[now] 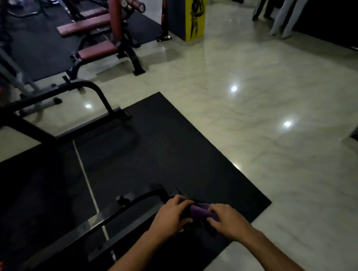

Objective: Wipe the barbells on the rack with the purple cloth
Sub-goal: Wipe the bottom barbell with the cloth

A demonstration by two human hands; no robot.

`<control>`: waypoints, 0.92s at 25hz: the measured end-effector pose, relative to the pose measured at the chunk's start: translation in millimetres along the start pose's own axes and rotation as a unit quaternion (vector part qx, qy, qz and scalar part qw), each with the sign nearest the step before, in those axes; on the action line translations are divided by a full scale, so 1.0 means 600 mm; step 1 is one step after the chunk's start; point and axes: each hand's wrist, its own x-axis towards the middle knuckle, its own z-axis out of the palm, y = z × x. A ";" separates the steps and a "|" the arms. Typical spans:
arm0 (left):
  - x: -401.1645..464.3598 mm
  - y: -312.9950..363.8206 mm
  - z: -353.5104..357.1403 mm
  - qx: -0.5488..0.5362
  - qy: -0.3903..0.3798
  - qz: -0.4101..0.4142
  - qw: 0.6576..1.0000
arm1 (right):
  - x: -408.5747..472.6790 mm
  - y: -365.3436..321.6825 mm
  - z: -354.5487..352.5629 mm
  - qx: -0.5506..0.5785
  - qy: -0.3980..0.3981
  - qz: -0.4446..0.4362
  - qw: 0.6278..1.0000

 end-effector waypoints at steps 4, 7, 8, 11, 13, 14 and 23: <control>0.108 -0.064 -0.032 -0.025 -0.061 -0.070 0.995 | 0.059 0.055 -0.095 0.007 0.020 0.101 0.995; 0.196 -0.102 -0.083 -0.027 -0.085 -0.100 0.991 | 0.117 0.079 -0.194 0.019 0.061 0.127 0.990; 0.223 -0.114 -0.100 -0.032 -0.090 -0.110 0.989 | 0.141 0.085 -0.223 0.026 0.073 0.126 0.989; 0.304 -0.160 -0.143 -0.070 -0.085 -0.140 0.984 | 0.218 0.100 -0.284 0.039 0.103 0.114 0.987; 0.350 -0.190 -0.162 -0.091 -0.062 -0.158 0.981 | 0.278 0.115 -0.316 0.050 0.109 0.104 0.987; 0.372 -0.202 -0.170 -0.101 -0.049 -0.170 0.979 | 0.312 0.122 -0.334 0.049 0.109 0.097 0.988; 0.531 -0.261 -0.223 -0.094 0.025 -0.321 0.942 | 0.644 0.173 -0.475 0.016 0.025 0.023 0.999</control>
